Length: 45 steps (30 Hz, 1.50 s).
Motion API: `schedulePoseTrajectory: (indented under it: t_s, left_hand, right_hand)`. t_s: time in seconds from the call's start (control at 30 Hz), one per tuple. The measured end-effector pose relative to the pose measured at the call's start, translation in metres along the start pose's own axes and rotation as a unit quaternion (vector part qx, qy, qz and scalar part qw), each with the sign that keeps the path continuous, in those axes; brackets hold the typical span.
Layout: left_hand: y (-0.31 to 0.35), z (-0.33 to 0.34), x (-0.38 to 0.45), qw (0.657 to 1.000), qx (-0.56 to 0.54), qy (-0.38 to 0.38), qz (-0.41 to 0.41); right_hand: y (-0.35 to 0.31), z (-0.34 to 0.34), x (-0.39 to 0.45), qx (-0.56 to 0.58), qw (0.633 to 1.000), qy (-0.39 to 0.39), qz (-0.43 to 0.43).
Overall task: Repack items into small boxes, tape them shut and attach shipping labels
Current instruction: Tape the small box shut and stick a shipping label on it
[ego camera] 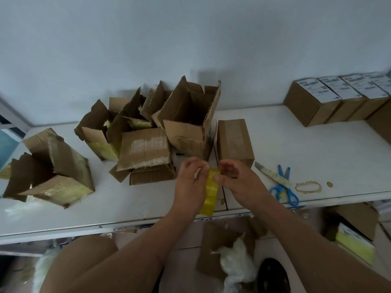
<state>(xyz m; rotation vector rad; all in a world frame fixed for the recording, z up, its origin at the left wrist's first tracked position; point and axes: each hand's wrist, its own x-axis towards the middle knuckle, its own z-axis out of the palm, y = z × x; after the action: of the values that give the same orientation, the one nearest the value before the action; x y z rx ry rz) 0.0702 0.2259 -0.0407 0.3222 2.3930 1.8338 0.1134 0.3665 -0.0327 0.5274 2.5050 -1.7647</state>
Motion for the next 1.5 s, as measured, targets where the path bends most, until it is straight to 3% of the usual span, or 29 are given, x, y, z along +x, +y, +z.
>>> schedulePoseTrajectory:
  t_s: [0.33, 0.53, 0.83, 0.97, 1.43, 1.5]
  left_hand:
    - [-0.010, -0.002, -0.003, 1.000, -0.026, -0.009, 0.012]
    - [-0.005, -0.004, -0.005, 0.999, 0.005, -0.021, 0.025]
    - [-0.017, -0.004, -0.010, 0.980, 0.108, 0.002, 0.168]
    - [-0.017, -0.004, -0.008, 0.987, 0.117, -0.011, 0.111]
    - [-0.012, -0.004, -0.008, 0.989, 0.135, 0.020, 0.059]
    - [-0.008, -0.004, -0.011, 0.989, 0.141, 0.029, 0.015]
  right_hand:
    - [-0.005, 0.006, 0.003, 0.000, 1.000, 0.013, -0.005]
    - [-0.008, 0.011, -0.004, 0.068, 0.997, 0.017, 0.038]
    - [-0.015, 0.014, -0.003, 0.180, 0.978, -0.004, 0.107]
    - [-0.016, 0.012, -0.008, 0.179, 0.979, -0.015, 0.092]
    - [-0.018, 0.013, -0.006, 0.139, 0.988, -0.002, 0.064]
    - [-0.021, 0.015, -0.006, 0.130, 0.989, -0.008, 0.075]
